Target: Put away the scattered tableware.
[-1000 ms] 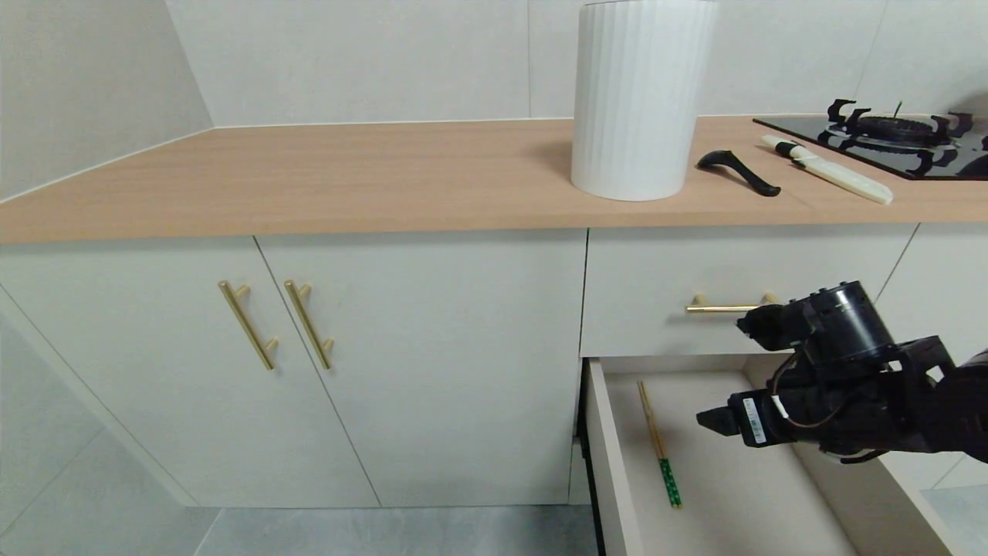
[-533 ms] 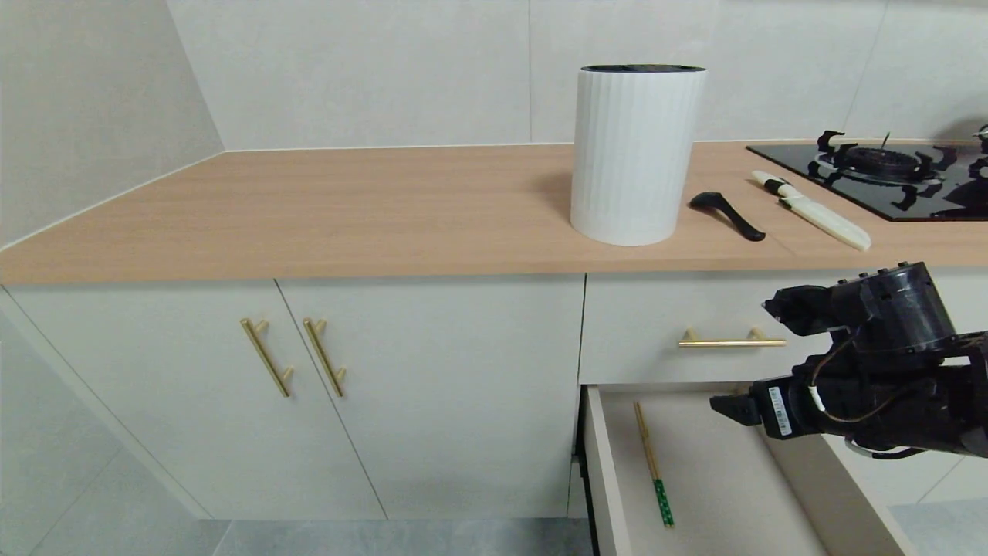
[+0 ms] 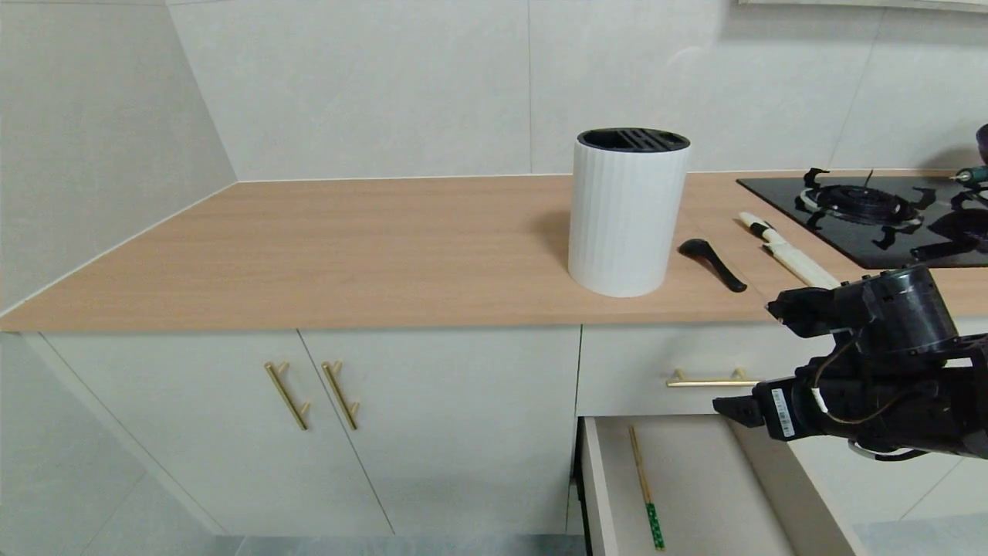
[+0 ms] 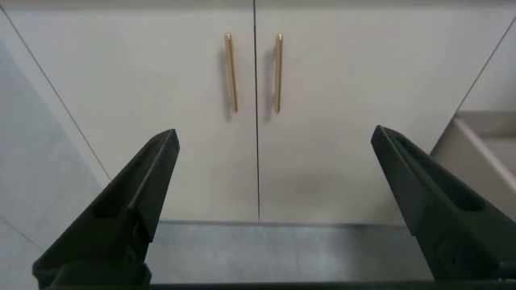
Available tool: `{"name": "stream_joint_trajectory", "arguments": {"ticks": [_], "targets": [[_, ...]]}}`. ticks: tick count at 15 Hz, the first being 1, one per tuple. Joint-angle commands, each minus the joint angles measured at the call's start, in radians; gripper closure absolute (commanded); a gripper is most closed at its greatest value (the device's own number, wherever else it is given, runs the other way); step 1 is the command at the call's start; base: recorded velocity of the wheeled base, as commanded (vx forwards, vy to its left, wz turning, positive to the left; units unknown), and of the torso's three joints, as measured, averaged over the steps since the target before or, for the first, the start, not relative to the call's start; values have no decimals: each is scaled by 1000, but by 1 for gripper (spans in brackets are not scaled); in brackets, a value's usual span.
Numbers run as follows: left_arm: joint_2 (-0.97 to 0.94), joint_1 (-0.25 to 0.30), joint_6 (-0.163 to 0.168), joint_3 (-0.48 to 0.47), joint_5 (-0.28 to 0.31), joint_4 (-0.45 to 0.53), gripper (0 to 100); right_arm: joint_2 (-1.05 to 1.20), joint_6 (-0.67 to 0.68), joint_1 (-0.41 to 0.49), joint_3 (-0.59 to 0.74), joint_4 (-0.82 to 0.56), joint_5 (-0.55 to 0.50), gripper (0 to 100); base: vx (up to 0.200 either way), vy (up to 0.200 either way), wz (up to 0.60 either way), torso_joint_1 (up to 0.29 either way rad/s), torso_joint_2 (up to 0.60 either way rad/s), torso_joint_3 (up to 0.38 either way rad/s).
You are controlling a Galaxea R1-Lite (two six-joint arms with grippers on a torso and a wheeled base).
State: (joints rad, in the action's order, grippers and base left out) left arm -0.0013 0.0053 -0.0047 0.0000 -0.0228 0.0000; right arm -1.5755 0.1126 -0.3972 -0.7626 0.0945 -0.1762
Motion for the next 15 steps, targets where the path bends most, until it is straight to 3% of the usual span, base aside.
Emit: {"name": "stream_joint_trajectory", "arguments": {"ticks": [1,5,9,11,15], "targets": [[1,1,0,0,0,0,0,-14,-1,0,2,1,0,0,0,0,0,198,-476,-276],[1,1,0,0,0,0,0,-17,-14,-3,6,1,0,0,0,0,0,182,-421,-245],[1,1,0,0,0,0,0,-15,-21,1,-6,10,-2,0,0,0,0,26,-55,-37],[1,1,0,0,0,0,0,-21,-30,60,-78,70,18,0,0,0,0,0,0,0],[1,1,0,0,0,0,0,-181,-103,184,-353,76,130,0,0,0,0,0,0,0]]}}
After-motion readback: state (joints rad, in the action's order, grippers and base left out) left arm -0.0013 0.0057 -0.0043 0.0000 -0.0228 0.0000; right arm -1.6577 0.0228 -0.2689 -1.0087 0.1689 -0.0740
